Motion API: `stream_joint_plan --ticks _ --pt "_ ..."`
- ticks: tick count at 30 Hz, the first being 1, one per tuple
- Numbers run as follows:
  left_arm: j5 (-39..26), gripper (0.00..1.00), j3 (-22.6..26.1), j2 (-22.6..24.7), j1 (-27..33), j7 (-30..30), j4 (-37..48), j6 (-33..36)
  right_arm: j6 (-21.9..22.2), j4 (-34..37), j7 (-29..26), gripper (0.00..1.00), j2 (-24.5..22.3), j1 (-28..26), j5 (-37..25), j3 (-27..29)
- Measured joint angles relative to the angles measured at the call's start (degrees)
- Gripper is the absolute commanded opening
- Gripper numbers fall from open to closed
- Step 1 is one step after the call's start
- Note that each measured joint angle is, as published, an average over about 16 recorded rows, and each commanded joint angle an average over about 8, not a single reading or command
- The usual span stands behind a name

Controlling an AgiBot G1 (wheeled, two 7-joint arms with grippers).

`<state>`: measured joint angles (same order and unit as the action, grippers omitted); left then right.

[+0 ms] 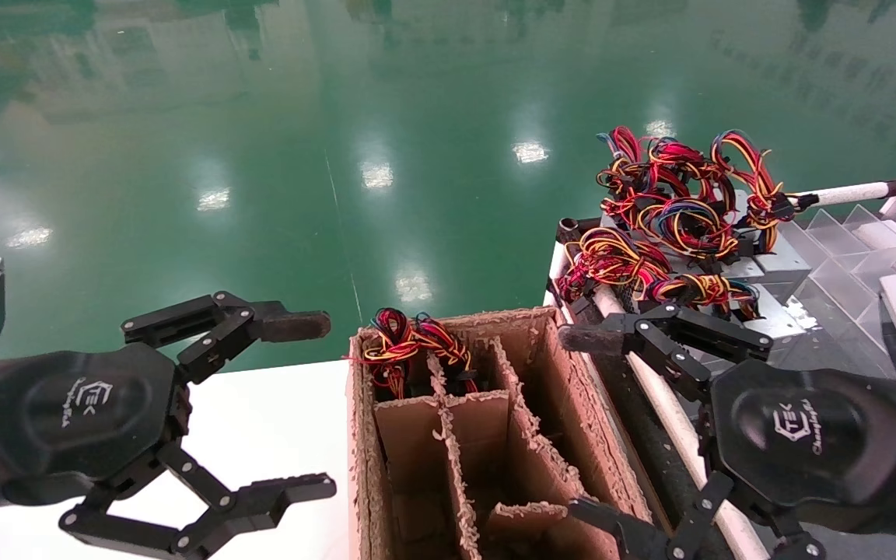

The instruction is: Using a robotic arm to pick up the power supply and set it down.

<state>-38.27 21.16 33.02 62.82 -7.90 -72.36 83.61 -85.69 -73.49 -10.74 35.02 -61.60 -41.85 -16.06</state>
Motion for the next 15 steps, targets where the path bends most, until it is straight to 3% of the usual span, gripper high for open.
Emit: stream_joint_plan --ticks 15 --pt "0.00 0.00 0.00 0.00 0.00 0.00 0.00 0.00 0.00 0.00 0.00 1.00 0.00 0.00 0.00 0.00"
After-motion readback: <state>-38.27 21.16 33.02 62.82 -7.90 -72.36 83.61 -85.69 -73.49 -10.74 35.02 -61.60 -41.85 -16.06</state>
